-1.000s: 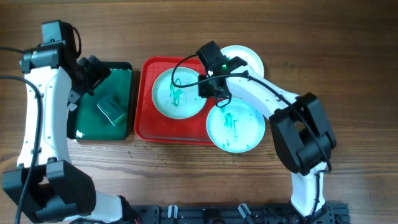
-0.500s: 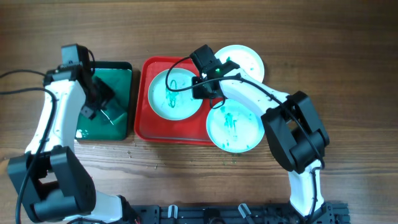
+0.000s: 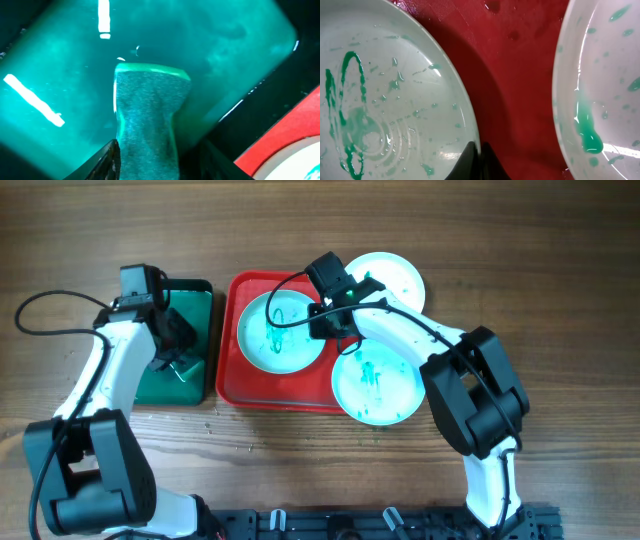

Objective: Clean dirty plates on tray and stack at the side
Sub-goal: 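Grasp the sponge with the left gripper and the left plate's rim with the right, then tilt the plate with the right gripper and scrub it with the left-held sponge, then lift the cleaned plate with the right gripper and place it right of the tray, then grasp the lower plate's rim with the right gripper and tilt it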

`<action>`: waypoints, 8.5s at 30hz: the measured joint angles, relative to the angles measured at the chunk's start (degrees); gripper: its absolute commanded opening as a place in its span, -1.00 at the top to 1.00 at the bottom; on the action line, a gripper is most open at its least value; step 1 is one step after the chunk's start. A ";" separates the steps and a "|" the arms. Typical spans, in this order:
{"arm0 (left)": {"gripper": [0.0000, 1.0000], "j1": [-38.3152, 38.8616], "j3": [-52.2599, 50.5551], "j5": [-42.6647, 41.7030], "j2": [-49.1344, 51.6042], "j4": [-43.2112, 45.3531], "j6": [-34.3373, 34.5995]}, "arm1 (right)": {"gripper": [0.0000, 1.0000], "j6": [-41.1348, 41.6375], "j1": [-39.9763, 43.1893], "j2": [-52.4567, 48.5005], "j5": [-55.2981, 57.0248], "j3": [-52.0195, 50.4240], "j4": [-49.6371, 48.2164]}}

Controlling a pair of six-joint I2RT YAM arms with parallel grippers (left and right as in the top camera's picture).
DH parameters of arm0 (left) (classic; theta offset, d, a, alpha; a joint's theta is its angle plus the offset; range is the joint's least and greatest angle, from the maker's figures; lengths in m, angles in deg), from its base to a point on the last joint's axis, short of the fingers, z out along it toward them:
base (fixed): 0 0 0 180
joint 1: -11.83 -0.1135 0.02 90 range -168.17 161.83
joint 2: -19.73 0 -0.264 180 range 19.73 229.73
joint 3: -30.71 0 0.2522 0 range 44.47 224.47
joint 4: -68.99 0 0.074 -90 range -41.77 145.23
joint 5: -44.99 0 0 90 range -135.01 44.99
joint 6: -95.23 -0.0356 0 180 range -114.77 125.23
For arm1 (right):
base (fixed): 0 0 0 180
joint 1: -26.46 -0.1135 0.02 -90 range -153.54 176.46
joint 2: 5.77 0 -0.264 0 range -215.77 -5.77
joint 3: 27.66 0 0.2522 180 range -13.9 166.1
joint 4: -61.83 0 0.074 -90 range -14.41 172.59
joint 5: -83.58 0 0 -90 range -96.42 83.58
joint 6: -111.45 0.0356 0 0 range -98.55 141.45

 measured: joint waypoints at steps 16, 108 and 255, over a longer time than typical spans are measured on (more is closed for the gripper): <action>0.92 0.81 -0.92 3.32 9.01 4.83 3.56 | 0.91 0.00 -0.02 0.00 0.00 0.00 -0.02; 0.92 20.44 8.76 -10.01 16.74 9.01 -5.60 | 0.91 -8.35 4.57 -0.85 -20.87 -0.15 -1.77; 0.92 13.49 37.77 -10.36 8.13 -21.64 -2.21 | 0.91 5.18 -2.25 8.09 -5.38 -11.56 -4.81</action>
